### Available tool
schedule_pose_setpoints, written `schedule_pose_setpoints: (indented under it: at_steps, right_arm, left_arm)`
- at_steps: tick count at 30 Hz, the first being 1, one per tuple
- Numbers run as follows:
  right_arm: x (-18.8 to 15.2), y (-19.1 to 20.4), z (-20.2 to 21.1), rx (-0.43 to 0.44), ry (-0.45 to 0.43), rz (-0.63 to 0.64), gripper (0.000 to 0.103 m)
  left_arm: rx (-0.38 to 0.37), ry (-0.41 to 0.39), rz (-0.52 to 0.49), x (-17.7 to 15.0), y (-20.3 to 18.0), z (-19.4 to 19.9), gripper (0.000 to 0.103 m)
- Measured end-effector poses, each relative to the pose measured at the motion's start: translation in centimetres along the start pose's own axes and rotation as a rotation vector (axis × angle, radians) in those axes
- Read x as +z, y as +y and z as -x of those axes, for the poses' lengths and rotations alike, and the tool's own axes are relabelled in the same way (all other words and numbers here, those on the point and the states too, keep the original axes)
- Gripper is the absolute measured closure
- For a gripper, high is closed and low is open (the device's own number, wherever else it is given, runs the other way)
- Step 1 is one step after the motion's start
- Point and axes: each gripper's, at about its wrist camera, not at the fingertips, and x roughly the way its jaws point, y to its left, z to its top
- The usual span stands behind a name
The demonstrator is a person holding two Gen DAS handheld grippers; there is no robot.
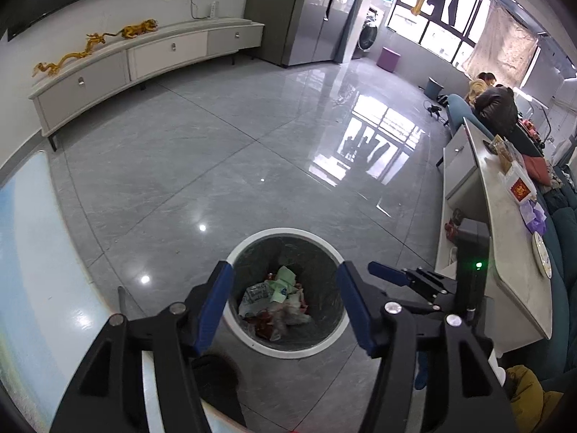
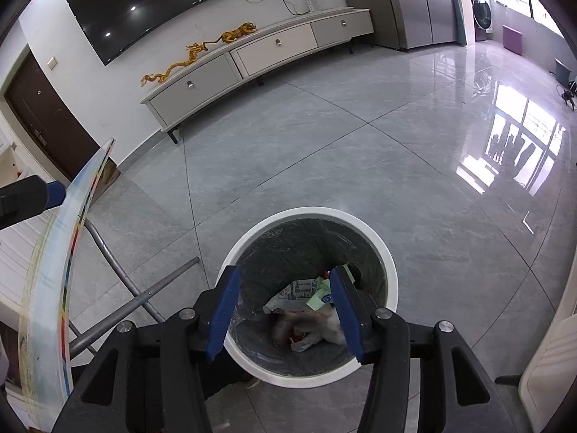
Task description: Collect trash
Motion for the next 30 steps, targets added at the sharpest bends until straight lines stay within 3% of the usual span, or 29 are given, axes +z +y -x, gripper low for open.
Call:
schedule_pose_setpoints:
  at_steps: [5,10,14,18,24,27,30]
  right_arm:
    - [0.4,2.0,2.1,0.000,-0.039,0.029,0.047]
    - [1.4,6.3,4.7,0.035,-0.104,0.115,0.039]
    - [1.9,11.0,6.6,0.090,-0.152,0.206,0.033]
    - [1.9,16.5,8.5,0.148,-0.201,0.306,0.025]
    - [1.1,24.1,11.4,0.194,-0.279,0.425,0.010]
    - [0.4,26.8,12.7,0.190,-0.315,0.468,0.001]
    - [-0.3,29.4,13.9,0.183,-0.351,0.508,0.000]
  left_arm:
    - [0.096,-0.078,0.014,-1.5,1.6,4.3,0.044]
    - [0.272,-0.190,0.033,-4.0,3.9,10.5,0.043]
    - [0.397,-0.281,0.090,-6.5,6.2,15.9,0.033]
    - [0.529,-0.362,0.131,-9.1,8.0,21.2,0.031]
    - [0.660,-0.479,0.210,-12.9,10.3,27.8,0.021]
    - [0.719,-0.523,0.247,-14.4,11.3,30.2,0.010]
    - [0.771,-0.570,0.286,-15.9,12.1,32.3,0.003]
